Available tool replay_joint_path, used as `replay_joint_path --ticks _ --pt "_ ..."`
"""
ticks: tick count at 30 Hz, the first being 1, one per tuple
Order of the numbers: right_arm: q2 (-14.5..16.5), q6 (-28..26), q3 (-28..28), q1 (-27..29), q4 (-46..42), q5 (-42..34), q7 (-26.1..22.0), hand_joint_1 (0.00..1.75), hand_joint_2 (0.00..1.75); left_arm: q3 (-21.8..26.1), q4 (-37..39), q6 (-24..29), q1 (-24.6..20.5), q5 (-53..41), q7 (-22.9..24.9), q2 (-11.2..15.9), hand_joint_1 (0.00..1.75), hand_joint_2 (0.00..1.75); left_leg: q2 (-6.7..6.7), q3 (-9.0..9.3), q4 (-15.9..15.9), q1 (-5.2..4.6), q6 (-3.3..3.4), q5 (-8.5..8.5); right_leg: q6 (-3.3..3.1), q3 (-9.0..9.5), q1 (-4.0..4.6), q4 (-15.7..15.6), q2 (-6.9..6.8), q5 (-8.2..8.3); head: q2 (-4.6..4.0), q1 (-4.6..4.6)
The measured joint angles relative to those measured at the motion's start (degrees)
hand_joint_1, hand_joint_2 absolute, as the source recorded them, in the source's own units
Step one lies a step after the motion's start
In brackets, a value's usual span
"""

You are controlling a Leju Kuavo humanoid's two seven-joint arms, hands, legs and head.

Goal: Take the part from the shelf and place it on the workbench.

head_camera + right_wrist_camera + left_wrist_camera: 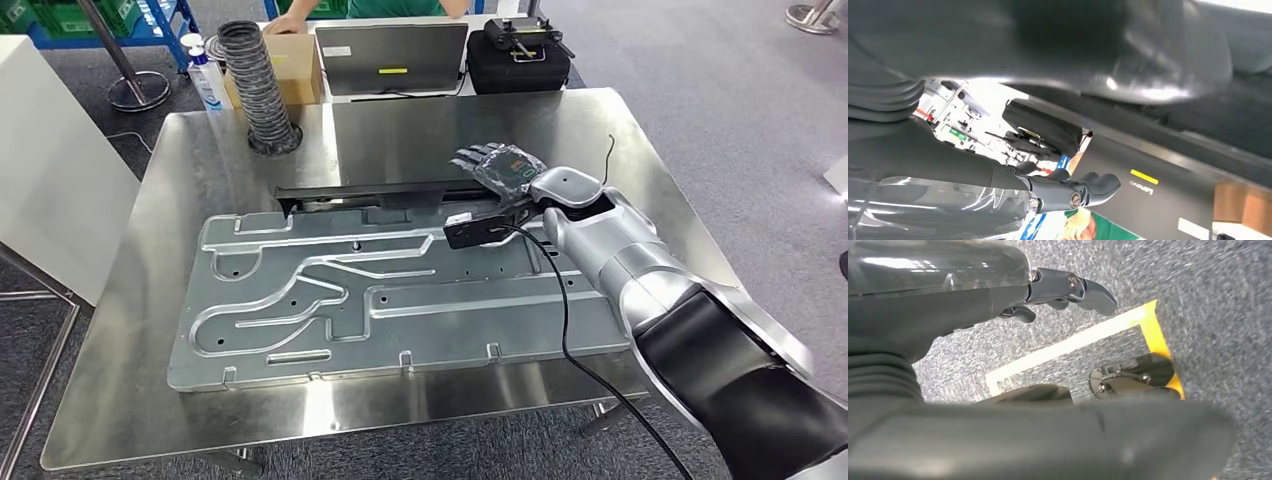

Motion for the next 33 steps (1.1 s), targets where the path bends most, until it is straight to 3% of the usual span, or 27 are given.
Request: replay_joint_path --ticks 2,3,4,7,8,9,11,12,13,14,15,17,19,20,22,23,24,27,28,29,30,32,33 --pt "0.3 0.0 0.0 -0.3 0.0 0.0 0.2 0.00 0.00 0.0 0.0 -0.2 0.0 0.0 0.0 0.0 0.00 0.00 -0.03 -1.09 0.4 -0.01 -0.39 0.76 -0.21 5.38 0.02 -7.8 0.01 1.92 0.00 -0.01" --pt "0.5 0.0 0.0 -0.5 0.0 0.0 0.3 0.00 0.00 0.0 0.0 -0.3 0.0 0.0 0.0 0.0 0.00 0.00 -0.04 -1.37 0.4 -0.05 -0.65 1.13 -0.54 7.21 0.18 -10.7 0.06 2.38 0.00 0.00" --pt "0.6 0.0 0.0 -0.7 -0.1 0.0 0.4 0.00 0.00 0.0 0.0 -0.3 0.0 0.0 0.0 0.0 0.00 0.00 -0.06 -1.50 0.4 -0.08 -0.96 1.49 -0.93 8.11 0.35 -12.4 0.12 2.34 0.00 -0.01" --pt "0.6 0.0 0.0 -1.1 -0.1 0.0 0.5 0.00 0.00 0.0 0.0 -0.4 0.0 0.0 0.0 -0.1 0.00 0.00 -0.13 -1.75 0.2 -0.01 -2.01 2.34 -2.29 7.62 0.56 -13.2 0.16 3.43 0.00 -0.01" --pt "0.6 0.0 0.0 -1.2 -0.1 0.0 0.5 0.00 0.00 0.0 0.0 -0.4 0.0 0.0 0.0 -0.1 0.00 0.00 -0.16 -2.17 0.8 0.05 -2.32 1.37 -2.77 7.20 0.50 -13.3 0.07 4.11 0.00 -0.01" --pt "0.6 0.0 0.0 -1.4 -0.1 0.0 0.5 0.00 0.00 0.0 0.0 -0.4 0.1 0.0 0.0 -0.1 0.00 0.00 -0.19 -2.84 2.5 0.10 -2.58 -0.72 -3.18 6.66 0.40 -13.6 -0.05 4.84 0.00 -0.01" --pt "0.3 0.0 0.0 -1.5 -0.2 0.0 0.5 0.00 0.00 0.0 0.0 -0.4 0.1 0.0 0.0 -0.1 0.00 0.00 -0.19 -4.68 9.2 0.29 -2.97 -6.84 -3.68 5.19 0.49 -13.6 -0.23 6.19 0.00 -0.02" --pt "0.0 0.0 0.0 -1.6 -0.2 0.0 0.5 0.00 0.00 0.0 0.0 -0.4 0.1 0.0 0.0 -0.1 0.00 0.00 -0.18 -5.42 13.1 0.36 -3.15 -9.08 -3.73 4.37 0.58 -13.6 -0.31 6.82 0.00 -0.02" --pt "-0.4 0.0 0.0 -1.6 -0.2 0.0 0.6 0.00 0.00 0.0 0.0 -0.4 0.1 0.0 0.0 -0.1 0.00 0.00 -0.18 -5.68 16.1 0.43 -3.27 -10.02 -3.72 3.54 0.68 -13.6 -0.39 7.46 0.00 -0.02" --pt "-0.7 0.0 0.0 -1.6 -0.2 0.0 0.6 0.00 0.00 0.0 0.0 -0.5 0.0 0.0 0.1 -0.1 0.00 0.00 -0.18 -5.16 17.5 0.47 -3.32 -9.58 -3.64 2.68 0.75 -13.5 -0.44 8.10 0.00 -0.02" --pt "-1.0 0.0 0.0 -1.6 -0.2 0.0 0.8 0.00 0.00 0.0 0.0 -0.6 0.0 0.0 0.1 -0.1 0.00 0.00 -0.18 -3.69 16.9 0.49 -3.28 -8.24 -3.50 1.82 0.79 -13.4 -0.46 8.73 0.00 -0.02" --pt "-1.5 0.0 0.0 -1.9 -0.3 -0.1 1.2 0.00 0.00 0.0 0.0 -0.7 -0.1 -0.2 0.1 -0.1 0.00 0.00 -0.21 1.86 10.7 0.47 -2.98 -6.32 -3.10 0.26 0.84 -13.1 -0.42 9.86 0.00 -0.02" --pt "-1.7 -0.1 -0.1 -2.5 -0.3 -0.2 1.6 0.00 0.00 0.0 0.0 -0.9 -0.2 -0.4 0.1 -0.1 0.00 0.00 -0.33 6.97 3.2 0.18 -2.40 -7.31 -2.53 -0.76 0.85 -12.9 -0.36 10.87 0.00 -0.01" --pt "-1.7 -0.2 -0.2 -2.9 -0.3 -0.3 1.7 0.00 0.00 0.0 0.0 -1.0 -0.2 -0.6 0.2 -0.1 0.00 0.00 -0.37 8.14 1.1 -0.04 -2.03 -7.91 -2.18 -1.05 0.81 -12.9 -0.32 11.45 0.00 -0.02" --pt "-1.8 -0.6 -0.3 -3.3 -0.3 -0.7 1.9 0.00 0.00 -0.1 0.0 -1.1 -0.2 -0.9 0.4 -0.1 0.00 0.00 -0.24 7.91 0.2 -0.33 -1.18 -7.25 -1.49 -1.34 0.58 -13.2 -0.17 12.50 0.00 -0.01" --pt "-1.7 -0.8 -0.4 -3.4 -0.3 -0.9 2.0 0.00 0.00 -0.1 0.0 -1.1 -0.1 -1.1 0.5 -0.1 0.00 0.00 0.03 7.57 0.0 -0.35 -0.72 -6.58 -1.17 -1.69 0.44 -12.9 -0.01 11.99 0.00 -0.01" --pt "-1.5 -1.0 -0.6 -3.4 -0.3 -1.2 2.1 0.00 0.00 -0.1 0.0 -1.1 -0.1 -1.2 0.6 0.0 0.00 0.00 0.32 7.03 -0.2 -0.31 -0.21 -5.85 -0.88 -2.26 0.33 -11.6 0.14 10.33 0.00 -0.01" --pt "-0.7 -1.2 -1.6 -3.8 -0.1 -2.1 2.5 0.00 0.00 -0.2 0.0 -1.0 -0.1 -1.2 0.6 0.1 0.00 0.00 1.17 4.62 -0.4 -0.42 0.61 -3.72 -0.21 -4.74 0.19 -2.2 0.33 1.73 0.00 -0.01" --pt "-0.3 -1.3 -1.8 -3.9 -0.1 -2.3 2.6 0.00 0.00 -0.2 0.0 -1.0 -0.1 -1.2 0.6 0.1 0.00 0.00 1.47 3.72 -0.4 -0.51 0.62 -3.06 -0.07 -5.06 0.17 0.8 0.33 0.46 0.00 -0.01" --pt "0.0 -1.4 -2.1 -4.0 0.0 -2.5 2.7 0.00 0.00 -0.2 0.0 -1.0 -0.1 -1.2 0.6 0.1 0.00 0.00 1.80 2.77 -0.3 -0.56 0.61 -2.41 0.00 -4.79 0.16 2.6 0.33 0.70 0.00 -0.01" --pt "0.4 -1.6 -2.5 -4.0 0.1 -2.8 2.8 0.00 0.00 -0.2 0.0 -1.0 -0.1 -1.2 0.6 0.2 0.00 0.00 2.15 1.80 -0.2 -0.59 0.55 -1.77 -0.02 -3.78 0.17 2.7 0.33 2.12 0.00 -0.01" --pt "1.1 -1.9 -3.4 -4.3 0.4 -3.3 3.0 0.00 0.00 -0.2 0.0 -0.9 -0.2 -1.2 0.6 0.3 0.00 0.00 2.77 0.00 0.1 -0.62 0.26 -0.57 -0.30 0.61 0.22 -1.8 0.35 4.82 0.00 -0.02" --pt "1.4 -2.1 -4.0 -4.5 0.5 -3.6 3.0 0.00 0.00 -0.2 0.0 -0.8 -0.2 -1.1 0.6 0.3 0.00 0.00 3.00 -0.67 0.3 -0.68 0.01 -0.05 -0.58 3.60 0.38 -5.9 0.33 4.60 0.00 -0.02"
